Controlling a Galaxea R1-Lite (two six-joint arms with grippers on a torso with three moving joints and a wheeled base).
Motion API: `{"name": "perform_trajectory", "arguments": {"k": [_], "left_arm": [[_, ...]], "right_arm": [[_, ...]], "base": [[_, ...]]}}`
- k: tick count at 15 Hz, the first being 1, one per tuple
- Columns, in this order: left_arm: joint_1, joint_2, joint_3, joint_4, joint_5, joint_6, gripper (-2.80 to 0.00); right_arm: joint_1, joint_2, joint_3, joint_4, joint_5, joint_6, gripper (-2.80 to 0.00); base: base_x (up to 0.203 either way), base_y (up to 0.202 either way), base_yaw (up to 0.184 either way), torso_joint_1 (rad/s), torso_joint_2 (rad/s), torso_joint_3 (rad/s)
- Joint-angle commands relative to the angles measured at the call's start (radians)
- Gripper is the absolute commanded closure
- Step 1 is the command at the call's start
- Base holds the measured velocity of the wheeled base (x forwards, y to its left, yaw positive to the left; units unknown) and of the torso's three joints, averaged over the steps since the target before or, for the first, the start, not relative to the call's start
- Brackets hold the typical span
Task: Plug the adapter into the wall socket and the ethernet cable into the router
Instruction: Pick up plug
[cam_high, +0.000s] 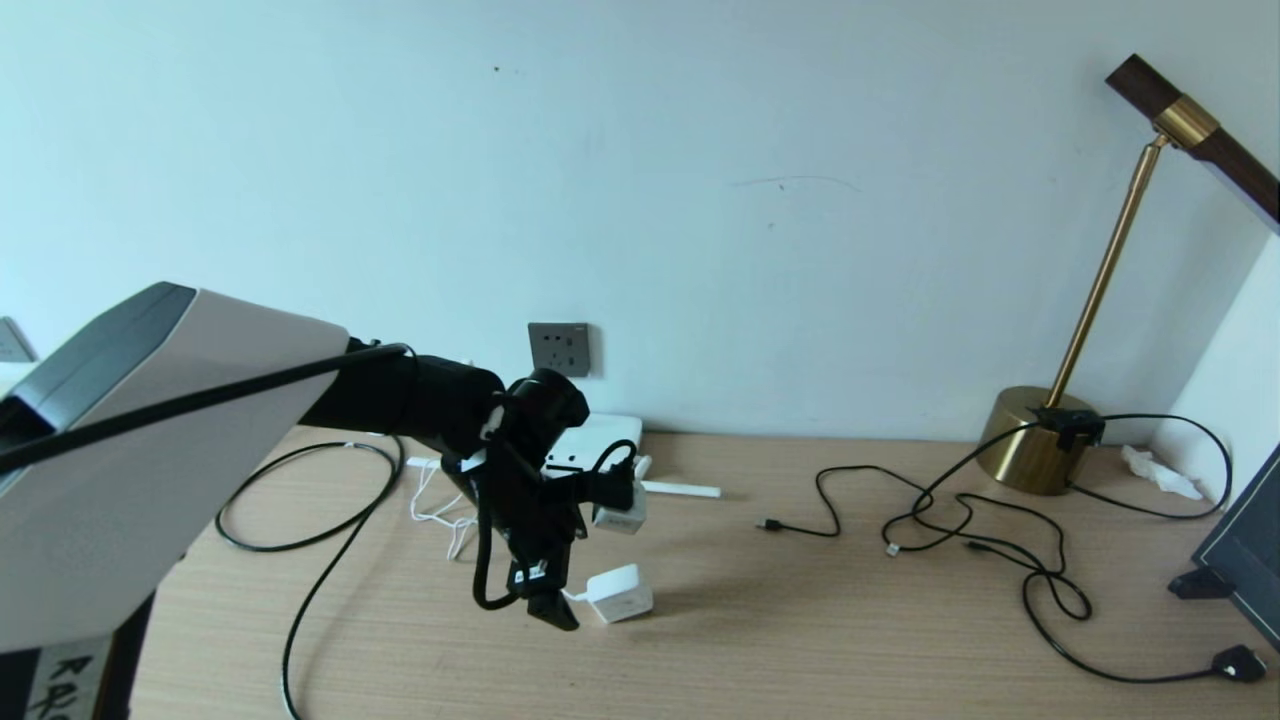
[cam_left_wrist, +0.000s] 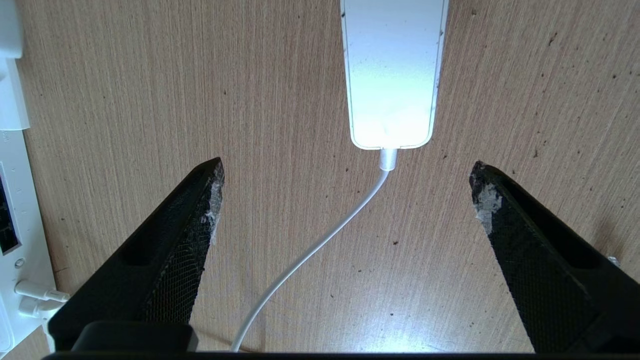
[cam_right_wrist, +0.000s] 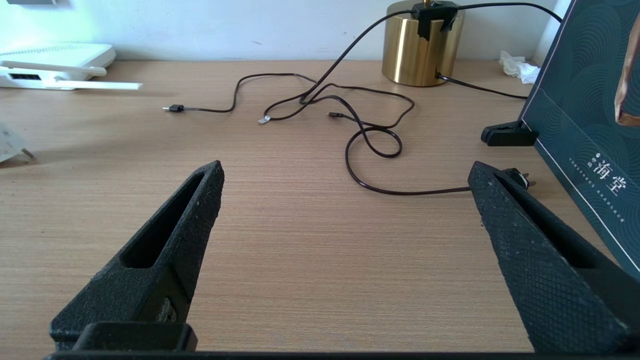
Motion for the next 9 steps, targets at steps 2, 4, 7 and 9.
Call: {"name": "perform_trajectory", "arguments": {"k": [2, 4, 7, 9], "left_arm": [[-0.003, 0.001, -0.001, 0.004, -0.002, 0.006, -2.80], [-0.006, 0.002, -0.007, 0.003, -0.003, 0.006, -2.80], [-0.011, 0.002, -0.009, 0.004, -0.003, 0.006, -2.80], [-0.015, 0.004, -0.014, 0.004, -0.003, 0.006, -2.80]], "right_arm": [[0.000, 0.000, 0.000, 0.000, -0.001, 0.000, -2.80], [0.000, 0.000, 0.000, 0.000, -0.001, 0.000, -2.80], [0.000, 0.000, 0.001, 0.000, -0.001, 0.000, -2.80], [0.000, 0.000, 0.000, 0.000, 0.000, 0.000, -2.80]], "base": [[0.000, 0.000, 0.000, 0.000, 0.00, 0.000], [0.000, 0.000, 0.000, 0.000, 0.00, 0.000], [0.000, 0.000, 0.000, 0.000, 0.00, 0.000], [0.000, 0.000, 0.000, 0.000, 0.00, 0.000]]}}
